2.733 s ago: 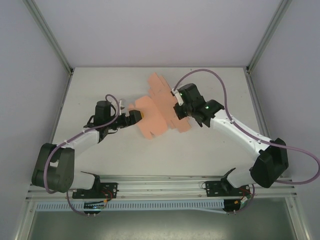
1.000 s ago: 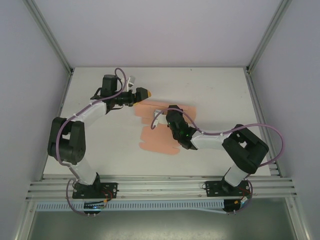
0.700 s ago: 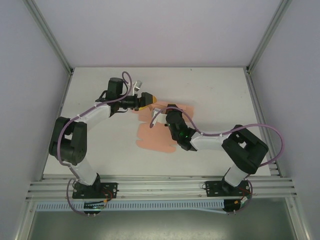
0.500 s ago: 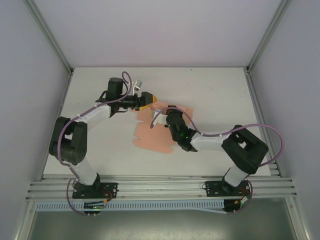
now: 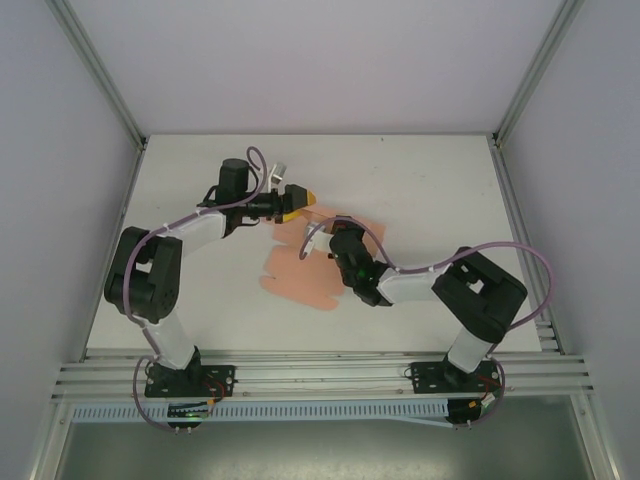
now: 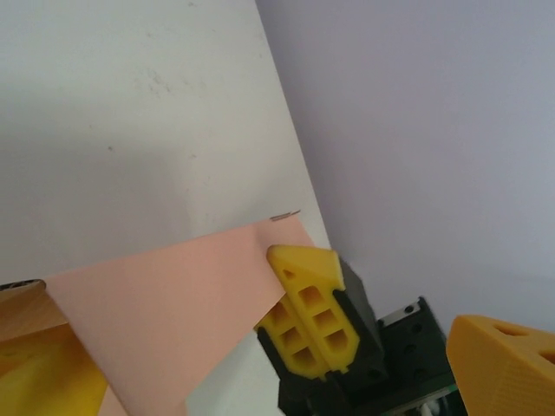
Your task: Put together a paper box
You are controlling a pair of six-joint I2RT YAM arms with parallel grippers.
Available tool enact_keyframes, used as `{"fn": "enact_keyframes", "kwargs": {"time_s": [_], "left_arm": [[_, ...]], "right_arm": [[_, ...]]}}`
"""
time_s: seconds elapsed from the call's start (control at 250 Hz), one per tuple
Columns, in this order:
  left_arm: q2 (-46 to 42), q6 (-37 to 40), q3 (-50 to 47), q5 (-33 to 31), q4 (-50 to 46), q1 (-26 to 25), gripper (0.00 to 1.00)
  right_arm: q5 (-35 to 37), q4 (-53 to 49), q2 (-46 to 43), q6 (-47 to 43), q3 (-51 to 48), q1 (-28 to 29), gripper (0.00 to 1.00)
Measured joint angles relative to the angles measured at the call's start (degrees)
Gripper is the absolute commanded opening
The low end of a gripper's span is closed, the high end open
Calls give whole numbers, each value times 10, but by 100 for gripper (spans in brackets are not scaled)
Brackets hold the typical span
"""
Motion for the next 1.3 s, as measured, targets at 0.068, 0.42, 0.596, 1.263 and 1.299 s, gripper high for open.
{"fn": "enact_keyframes", "kwargs": {"time_s": [0.068,0.42,0.596,1.263,1.299], "left_arm": [[-28,38,-16,-17,-31,-5,98],[-165,204,-144,-106,-105,54,98],[-160,277,-158,-134,-117,66,96],[-61,340,-155,-76,-31,41,78],[-61,340,-155,-76,-31,38,77]], "right_arm": [[-22,-23,-25,7,-5,-4,0],[-155,-177,-188,89,-15,-81,0],[-280,-318,-220,142,21,-141,0],[-419,-429,-159,214,86,-201,0],[-425,-428,-159,217,86,-203,0]]}}
